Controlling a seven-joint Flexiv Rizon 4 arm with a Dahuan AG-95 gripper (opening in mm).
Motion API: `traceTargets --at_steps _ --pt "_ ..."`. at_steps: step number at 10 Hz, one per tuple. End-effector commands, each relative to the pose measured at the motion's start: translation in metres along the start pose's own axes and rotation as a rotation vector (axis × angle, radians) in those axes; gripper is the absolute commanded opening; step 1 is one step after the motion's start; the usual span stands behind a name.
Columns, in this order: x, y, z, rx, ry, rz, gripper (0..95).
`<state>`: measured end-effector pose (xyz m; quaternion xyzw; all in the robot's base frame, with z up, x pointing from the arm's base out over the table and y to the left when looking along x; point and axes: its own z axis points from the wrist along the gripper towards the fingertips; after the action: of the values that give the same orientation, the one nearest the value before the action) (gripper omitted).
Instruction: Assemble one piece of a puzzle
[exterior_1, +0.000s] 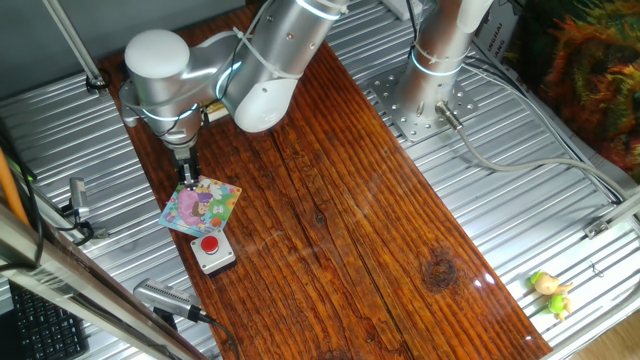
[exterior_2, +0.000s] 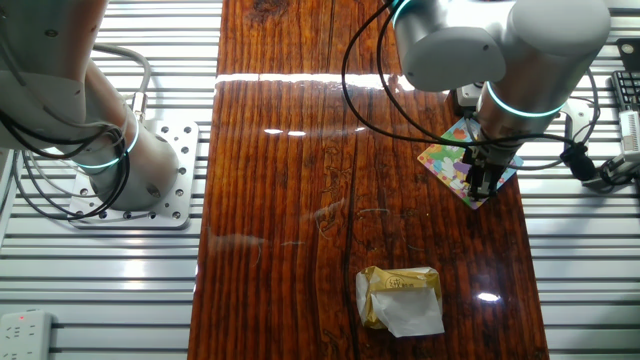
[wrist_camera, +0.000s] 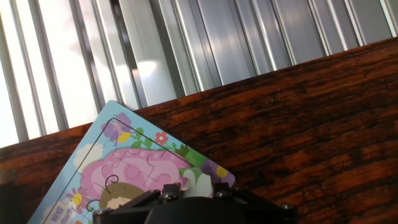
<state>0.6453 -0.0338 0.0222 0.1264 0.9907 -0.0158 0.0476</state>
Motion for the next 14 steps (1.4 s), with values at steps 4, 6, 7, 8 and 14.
traceTargets --at_steps 4,6,7,8,14 --pt "0.0006 0.0011 0.0031 -0.002 0.001 0.002 0.0" --pt "0.0006 0.0012 0.0035 -0.001 0.001 0.001 0.0" --pt "0.0006 0.0012 0.0035 -0.001 0.001 0.001 0.0" --pt "0.0006 0.0012 0.0035 -0.001 0.001 0.001 0.0" --pt "0.0006 0.0012 0.0035 -0.001 0.0 0.001 0.0"
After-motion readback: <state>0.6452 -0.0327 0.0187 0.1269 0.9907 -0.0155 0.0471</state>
